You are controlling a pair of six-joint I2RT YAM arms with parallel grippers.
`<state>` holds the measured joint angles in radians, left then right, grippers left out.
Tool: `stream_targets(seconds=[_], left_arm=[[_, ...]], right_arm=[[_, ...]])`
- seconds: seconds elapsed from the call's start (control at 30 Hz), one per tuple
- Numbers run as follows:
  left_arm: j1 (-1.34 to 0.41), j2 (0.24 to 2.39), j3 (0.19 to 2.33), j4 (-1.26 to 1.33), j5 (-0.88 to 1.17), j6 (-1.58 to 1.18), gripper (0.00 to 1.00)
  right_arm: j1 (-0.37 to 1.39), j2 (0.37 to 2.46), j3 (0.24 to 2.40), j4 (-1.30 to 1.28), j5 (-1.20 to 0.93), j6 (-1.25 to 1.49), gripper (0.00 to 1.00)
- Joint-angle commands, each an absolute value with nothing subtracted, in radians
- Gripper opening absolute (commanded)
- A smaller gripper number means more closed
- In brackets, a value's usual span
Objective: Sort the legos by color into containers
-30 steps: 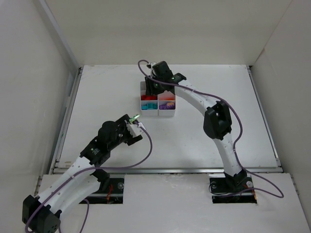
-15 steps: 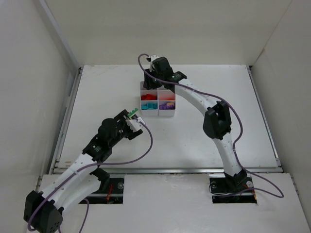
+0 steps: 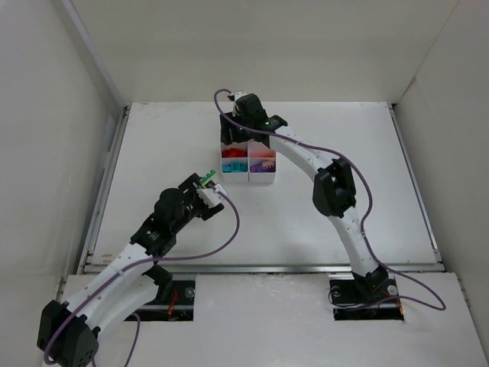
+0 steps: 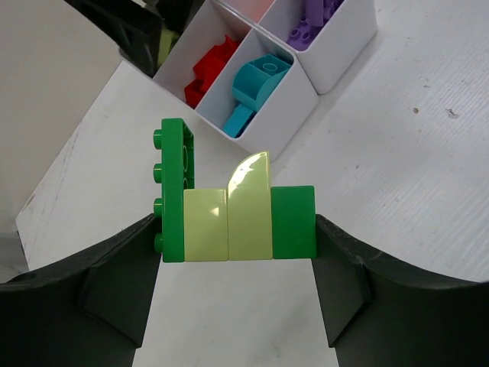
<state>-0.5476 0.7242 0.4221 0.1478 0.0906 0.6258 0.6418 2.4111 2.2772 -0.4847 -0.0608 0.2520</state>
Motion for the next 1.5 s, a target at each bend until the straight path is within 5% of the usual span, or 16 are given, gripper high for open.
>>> stream_targets(seconds=[0.0,0.13,0.37,0.77,1.17,1.23,1.4,1.47], left_arm=[[-0.545,0.704,0.413,0.207,0.081,0.603,0.0],[-0.545,0.704,0.413,0.227,0.115,0.623,0.0],[-0.545,0.713,0.413,0.276,0.147,0.669,0.0],[-0.545,0.732,0.403,0.436,0.271,0.883,0.0],[-0.545,0.732,0.413,0.436,0.316,1.048,0.0],[-0.545,0.732,0.413,0.436,0.316,1.048,0.0],[-0.545,0.732,0.422,0.426,0.316,1.048,0.0],[-0.545,0.732,0.422,0.426,0.316,1.048,0.0]], right_arm=[[0.641,2.376,2.318,-0.448,-0.083,0.255,0.73],[0.641,2.329,2.318,-0.448,-0.133,0.232,0.85],[0.641,2.131,2.212,-0.448,-0.274,0.097,0.89],[0.632,1.994,1.937,-0.514,-1.059,-0.098,0.89],[0.632,1.993,1.948,-0.538,-0.925,-0.097,0.93],[0.632,1.982,1.936,-0.523,-0.954,-0.097,0.88],[0.641,1.982,1.927,-0.523,-0.982,-0.097,0.52],[0.641,1.982,1.927,-0.514,-0.994,-0.097,0.45]])
